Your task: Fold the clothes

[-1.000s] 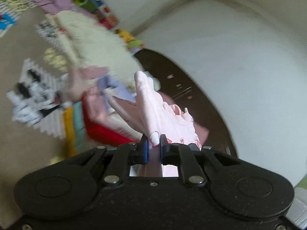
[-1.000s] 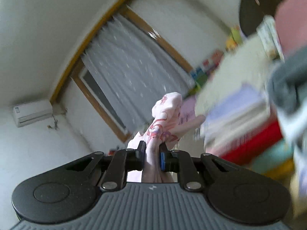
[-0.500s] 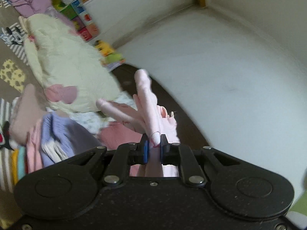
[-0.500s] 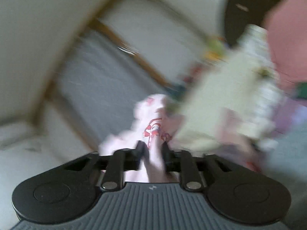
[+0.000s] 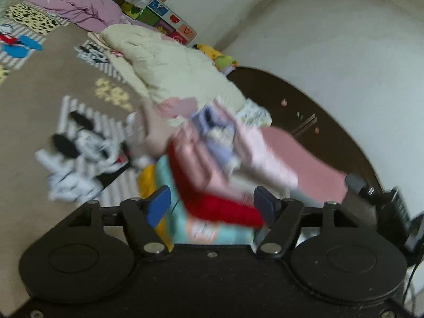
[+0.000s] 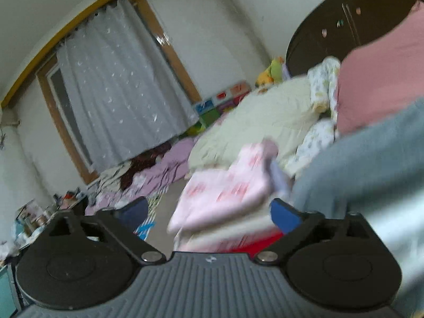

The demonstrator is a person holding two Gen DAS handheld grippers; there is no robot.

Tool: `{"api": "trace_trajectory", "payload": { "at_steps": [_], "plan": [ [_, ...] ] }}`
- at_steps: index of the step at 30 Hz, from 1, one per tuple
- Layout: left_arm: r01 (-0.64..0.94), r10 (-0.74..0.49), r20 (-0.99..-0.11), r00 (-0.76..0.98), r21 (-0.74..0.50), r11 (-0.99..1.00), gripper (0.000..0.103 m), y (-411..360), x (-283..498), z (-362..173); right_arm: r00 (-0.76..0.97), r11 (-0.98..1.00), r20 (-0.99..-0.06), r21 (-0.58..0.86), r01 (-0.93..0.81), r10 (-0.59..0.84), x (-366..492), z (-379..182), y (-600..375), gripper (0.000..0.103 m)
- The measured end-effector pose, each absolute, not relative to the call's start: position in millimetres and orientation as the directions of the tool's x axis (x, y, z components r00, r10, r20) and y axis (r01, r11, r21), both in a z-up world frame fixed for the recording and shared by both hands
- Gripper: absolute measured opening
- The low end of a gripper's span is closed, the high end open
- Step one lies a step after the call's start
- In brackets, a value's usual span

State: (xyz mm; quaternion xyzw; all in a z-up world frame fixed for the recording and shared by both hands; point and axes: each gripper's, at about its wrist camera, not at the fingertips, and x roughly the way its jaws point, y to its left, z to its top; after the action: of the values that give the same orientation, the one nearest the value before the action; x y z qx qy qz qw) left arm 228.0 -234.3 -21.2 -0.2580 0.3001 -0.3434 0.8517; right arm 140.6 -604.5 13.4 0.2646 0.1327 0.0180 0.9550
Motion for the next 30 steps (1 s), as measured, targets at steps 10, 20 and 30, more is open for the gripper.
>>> {"api": "trace_trajectory", "payload": {
  "at_steps": [10,20,30],
  "plan": [
    [0.374,-0.459,-0.538,0.707,-0.266,0.888,0.101,-141.2,107.8,-8.8,0.856,0.898,-0.49,0.433,0.077,0.163,81.6,-9.0,-453.3,0.103],
    [0.128,-0.151,-0.529,0.835,-0.08,0.989,0.103,-59.7,24.0,13.8,0.804,0.95,-0.552,0.31,-0.048,0.221,36.0,15.1,-322.4,0.103],
    [0.036,-0.094,-0.538,0.838,-0.117,0.992,0.103,-20.2,-30.9,18.2,0.775,0.968,-0.586,0.214,-0.132,0.236,6.0,15.6,-246.5,0.103]
  ]
}}
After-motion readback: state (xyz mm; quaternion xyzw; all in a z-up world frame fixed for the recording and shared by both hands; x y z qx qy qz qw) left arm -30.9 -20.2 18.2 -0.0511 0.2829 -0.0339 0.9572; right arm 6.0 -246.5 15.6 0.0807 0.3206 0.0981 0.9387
